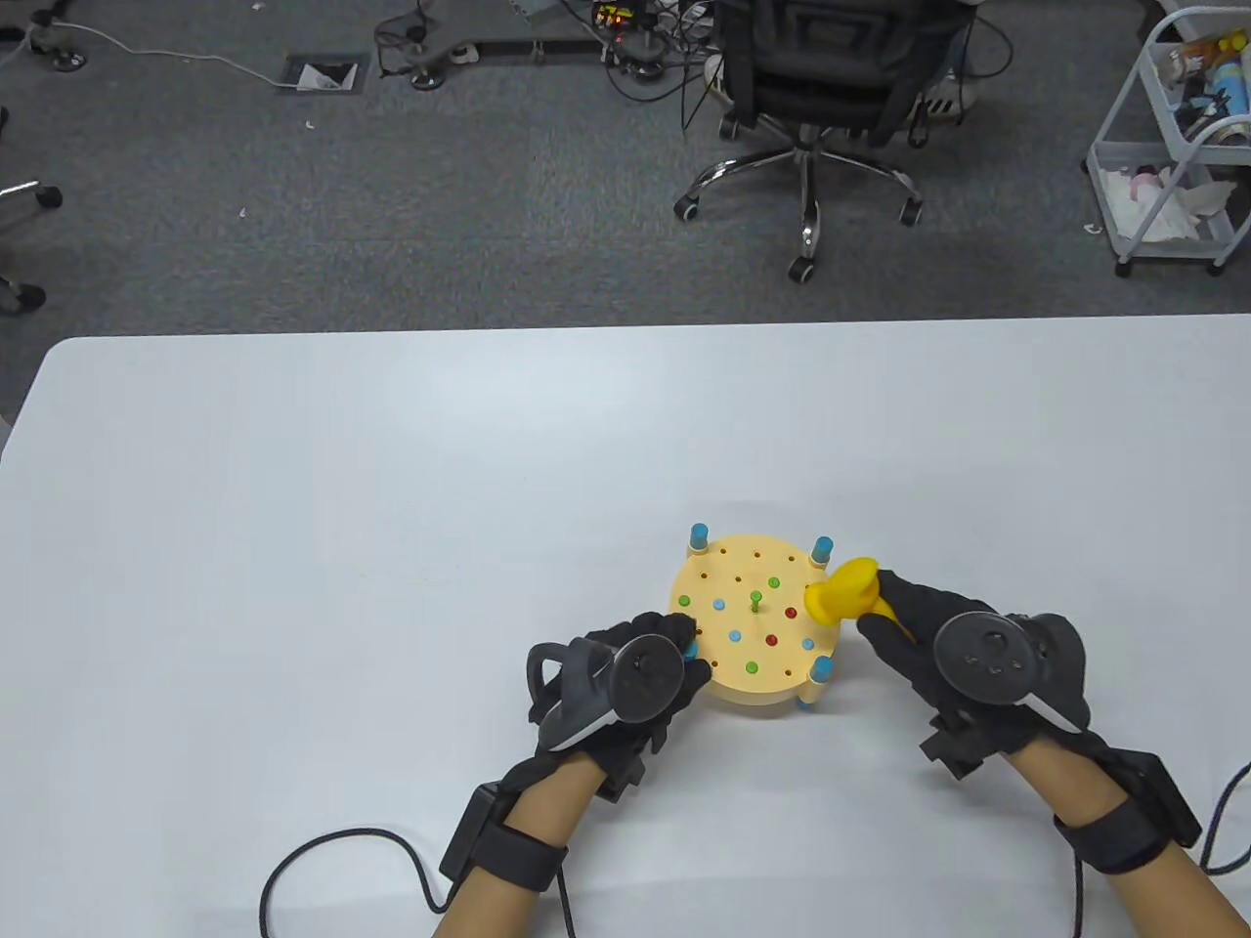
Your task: Hammer toy nails into tap bench
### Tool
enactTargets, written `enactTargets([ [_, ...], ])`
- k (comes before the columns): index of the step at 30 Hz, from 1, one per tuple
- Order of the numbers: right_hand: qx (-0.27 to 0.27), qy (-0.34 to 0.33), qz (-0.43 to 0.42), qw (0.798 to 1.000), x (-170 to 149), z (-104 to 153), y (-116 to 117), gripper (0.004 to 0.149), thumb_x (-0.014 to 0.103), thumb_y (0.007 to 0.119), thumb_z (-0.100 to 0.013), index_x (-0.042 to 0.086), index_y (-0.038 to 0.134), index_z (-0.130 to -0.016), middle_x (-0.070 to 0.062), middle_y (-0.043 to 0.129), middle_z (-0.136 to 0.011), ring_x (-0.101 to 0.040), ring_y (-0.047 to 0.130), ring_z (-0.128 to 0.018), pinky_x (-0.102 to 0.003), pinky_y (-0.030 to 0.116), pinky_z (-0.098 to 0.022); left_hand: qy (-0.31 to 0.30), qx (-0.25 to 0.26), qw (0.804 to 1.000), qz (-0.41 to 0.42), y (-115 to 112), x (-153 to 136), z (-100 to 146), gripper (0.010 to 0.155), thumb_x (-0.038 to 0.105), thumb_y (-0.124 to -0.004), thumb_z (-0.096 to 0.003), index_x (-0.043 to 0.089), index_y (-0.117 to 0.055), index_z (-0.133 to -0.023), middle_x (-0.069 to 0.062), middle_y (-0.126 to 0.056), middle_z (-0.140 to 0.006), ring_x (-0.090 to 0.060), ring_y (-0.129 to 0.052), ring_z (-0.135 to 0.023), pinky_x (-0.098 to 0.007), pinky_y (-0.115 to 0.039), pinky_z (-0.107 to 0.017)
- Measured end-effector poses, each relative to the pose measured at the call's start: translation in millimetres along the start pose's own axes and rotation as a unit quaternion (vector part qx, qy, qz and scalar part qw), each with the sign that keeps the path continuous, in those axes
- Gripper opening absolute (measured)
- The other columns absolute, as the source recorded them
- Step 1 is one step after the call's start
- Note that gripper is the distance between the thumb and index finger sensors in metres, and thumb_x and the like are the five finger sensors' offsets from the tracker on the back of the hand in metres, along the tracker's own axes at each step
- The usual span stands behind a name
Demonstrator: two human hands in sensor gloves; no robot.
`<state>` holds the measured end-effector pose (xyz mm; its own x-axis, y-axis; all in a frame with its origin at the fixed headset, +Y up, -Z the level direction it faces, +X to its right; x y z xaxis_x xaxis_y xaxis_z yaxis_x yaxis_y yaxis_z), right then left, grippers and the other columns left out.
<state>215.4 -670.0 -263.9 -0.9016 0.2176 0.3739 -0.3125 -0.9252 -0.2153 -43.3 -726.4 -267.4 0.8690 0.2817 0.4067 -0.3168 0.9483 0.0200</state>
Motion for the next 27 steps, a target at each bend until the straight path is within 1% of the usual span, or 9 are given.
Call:
enactTargets([
  [4,-0.052,-0.047,0.124,0.99,38,-23,5,0.067,0.056,0.058,-0.042,0.016,0.079,-0.091,-0.003,0.1,-0.054,-0.022,0.1,-0.031,-0.033,0.085,-0.028,-0.001,0.005,1.0,0.002,-4,-2,1,0.055,0.048,-0.079,-0.0361,0.023,-0.073,-0.085,-0.011,-0.092,-0.07,-0.015,-0.099,-0.039,-0.041,-0.083,-0.034],
  [7,0.096,-0.058,0.238,0.965,48,-33,38,0.067,0.057,0.055,-0.042,0.018,0.077,-0.091,0.001,0.1,-0.053,-0.018,0.101,-0.03,-0.03,0.087,-0.027,-0.002,0.005,1.0,0.002,-6,-3,1,0.055,0.048,-0.078,-0.0361,0.023,-0.073,-0.085,-0.011,-0.092,-0.07,-0.015,-0.099,-0.039,-0.041,-0.083,-0.034],
  [12,-0.021,-0.046,0.174,0.983,49,-32,22,0.067,0.055,0.059,-0.041,0.014,0.082,-0.089,-0.003,0.101,-0.049,-0.022,0.1,-0.027,-0.033,0.086,-0.025,-0.003,0.004,1.0,0.001,-9,-3,0,0.055,0.048,-0.078,-0.0361,0.022,-0.073,-0.085,-0.011,-0.092,-0.07,-0.015,-0.099,-0.038,-0.041,-0.083,-0.033],
  [14,0.115,-0.037,0.236,0.964,47,-35,41,0.067,0.055,0.056,-0.043,0.014,0.079,-0.091,-0.001,0.1,-0.051,-0.02,0.101,-0.028,-0.032,0.086,-0.025,-0.002,0.004,1.0,-0.003,-9,-3,0,0.055,0.048,-0.078,-0.0362,0.022,-0.073,-0.085,-0.011,-0.092,-0.07,-0.015,-0.099,-0.038,-0.041,-0.083,-0.033],
  [19,-0.035,-0.034,0.148,0.988,47,-31,24,0.067,0.054,0.061,-0.041,0.012,0.085,-0.088,-0.005,0.102,-0.047,-0.023,0.1,-0.024,-0.034,0.086,-0.022,-0.002,0.002,1.0,-0.001,-11,-4,-1,0.055,0.048,-0.078,-0.0361,0.022,-0.073,-0.085,-0.011,-0.092,-0.07,-0.015,-0.099,-0.038,-0.041,-0.083,-0.033],
  [20,0.062,-0.05,0.168,0.983,48,-34,41,0.067,0.053,0.063,-0.041,0.011,0.087,-0.087,-0.007,0.103,-0.045,-0.026,0.1,-0.022,-0.036,0.085,-0.021,-0.002,0.001,1.0,0.0,-11,-4,-1,0.055,0.048,-0.078,-0.036,0.022,-0.073,-0.085,-0.011,-0.092,-0.07,-0.015,-0.099,-0.038,-0.041,-0.083,-0.033],
  [21,0.119,0.01,0.232,0.965,42,-31,40,0.067,0.058,0.052,-0.042,0.019,0.077,-0.091,0.004,0.1,-0.051,-0.014,0.102,-0.029,-0.027,0.088,-0.026,-0.002,0.002,1.0,-0.001,-12,-4,-1,0.055,0.048,-0.078,-0.036,0.023,-0.073,-0.084,-0.011,-0.092,-0.07,-0.015,-0.099,-0.038,-0.041,-0.083,-0.033],
  [25,-0.028,-0.006,0.146,0.989,37,-28,21,0.067,0.056,0.056,-0.042,0.015,0.081,-0.089,-0.001,0.101,-0.049,-0.02,0.101,-0.026,-0.031,0.086,-0.024,-0.002,-0.006,1.0,-0.003,-13,-6,-2,0.056,0.049,-0.077,-0.0365,0.023,-0.071,-0.086,-0.01,-0.091,-0.072,-0.016,-0.099,-0.04,-0.041,-0.083,-0.034],
  [27,-0.054,0.005,0.1,0.994,25,-21,7,0.067,0.056,0.056,-0.042,0.014,0.08,-0.089,-0.002,0.1,-0.05,-0.021,0.101,-0.028,-0.032,0.086,-0.025,-0.027,-0.075,0.997,0.002,-8,-12,-3,0.065,0.053,-0.075,-0.0356,0.022,-0.066,-0.091,-0.011,-0.088,-0.08,-0.017,-0.098,-0.048,-0.042,-0.082,-0.039],
])
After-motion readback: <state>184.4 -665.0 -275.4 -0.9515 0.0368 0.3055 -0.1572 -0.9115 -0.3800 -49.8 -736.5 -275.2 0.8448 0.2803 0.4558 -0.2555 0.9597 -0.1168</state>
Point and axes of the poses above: the tracker on the back of each hand, its own x axis roughly to the thumb side, its own z axis roughly from the fingertips to the wrist, y = z × x, the point moved 2 cm from there along -z, roughly from the wrist to the fingertips
